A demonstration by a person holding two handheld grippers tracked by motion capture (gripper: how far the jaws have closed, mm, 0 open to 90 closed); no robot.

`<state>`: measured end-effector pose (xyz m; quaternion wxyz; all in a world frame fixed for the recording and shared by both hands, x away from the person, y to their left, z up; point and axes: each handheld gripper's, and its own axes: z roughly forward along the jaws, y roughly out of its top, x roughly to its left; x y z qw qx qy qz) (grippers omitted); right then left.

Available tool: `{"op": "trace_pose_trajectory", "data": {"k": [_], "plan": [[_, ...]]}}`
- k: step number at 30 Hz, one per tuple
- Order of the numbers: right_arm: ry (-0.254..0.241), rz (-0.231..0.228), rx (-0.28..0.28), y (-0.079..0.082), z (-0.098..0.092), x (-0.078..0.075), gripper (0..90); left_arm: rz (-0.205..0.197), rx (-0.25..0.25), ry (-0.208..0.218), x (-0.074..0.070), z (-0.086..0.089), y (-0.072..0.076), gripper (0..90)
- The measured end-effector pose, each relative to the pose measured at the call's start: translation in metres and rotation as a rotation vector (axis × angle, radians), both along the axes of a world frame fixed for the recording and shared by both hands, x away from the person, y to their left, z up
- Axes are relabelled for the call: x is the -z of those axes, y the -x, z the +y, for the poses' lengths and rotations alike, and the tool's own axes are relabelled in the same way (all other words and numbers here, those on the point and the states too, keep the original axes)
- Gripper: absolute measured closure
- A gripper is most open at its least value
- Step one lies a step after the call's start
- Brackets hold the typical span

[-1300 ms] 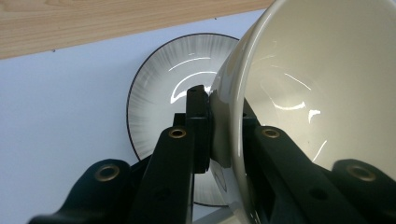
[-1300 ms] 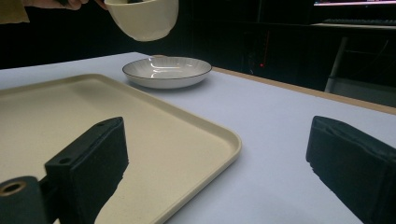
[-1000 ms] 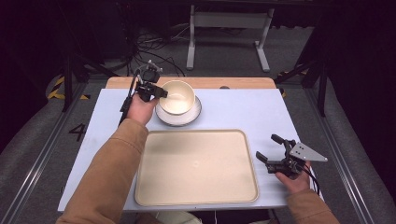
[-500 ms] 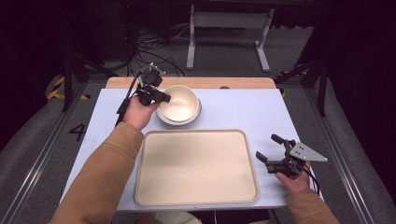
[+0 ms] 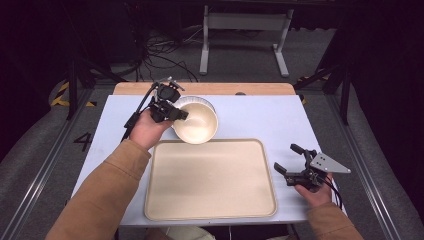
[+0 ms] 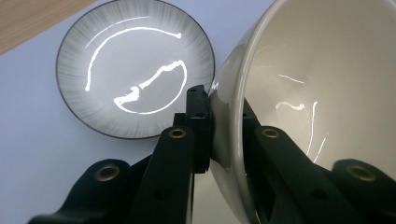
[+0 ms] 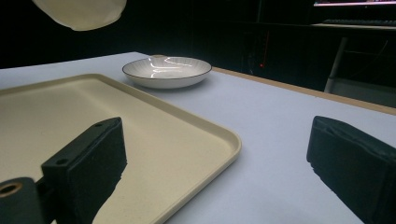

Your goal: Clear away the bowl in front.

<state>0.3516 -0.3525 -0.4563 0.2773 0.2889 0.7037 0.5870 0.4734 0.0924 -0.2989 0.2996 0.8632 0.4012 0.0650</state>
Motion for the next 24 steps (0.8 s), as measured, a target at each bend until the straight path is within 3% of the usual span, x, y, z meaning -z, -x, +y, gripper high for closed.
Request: {"op": "trace_pose_trajectory", "data": {"k": [10, 14, 24], "plan": [[0.003, 0.000, -0.002, 0.000, 0.000, 0.000, 4.9, 0.013, 0.096, -0.030, -0.005, -0.013, 0.020, 83.5], [0.002, 0.000, -0.003, 0.000, 0.000, 0.000, 4.1, -0.004, 0.141, -0.065, -0.006, -0.022, 0.029, 83.4], [0.009, -0.006, -0.014, 0.000, 0.000, 0.000, 2.3, 0.009, 0.251, -0.113, -0.004, -0.041, 0.043, 83.4]]}}
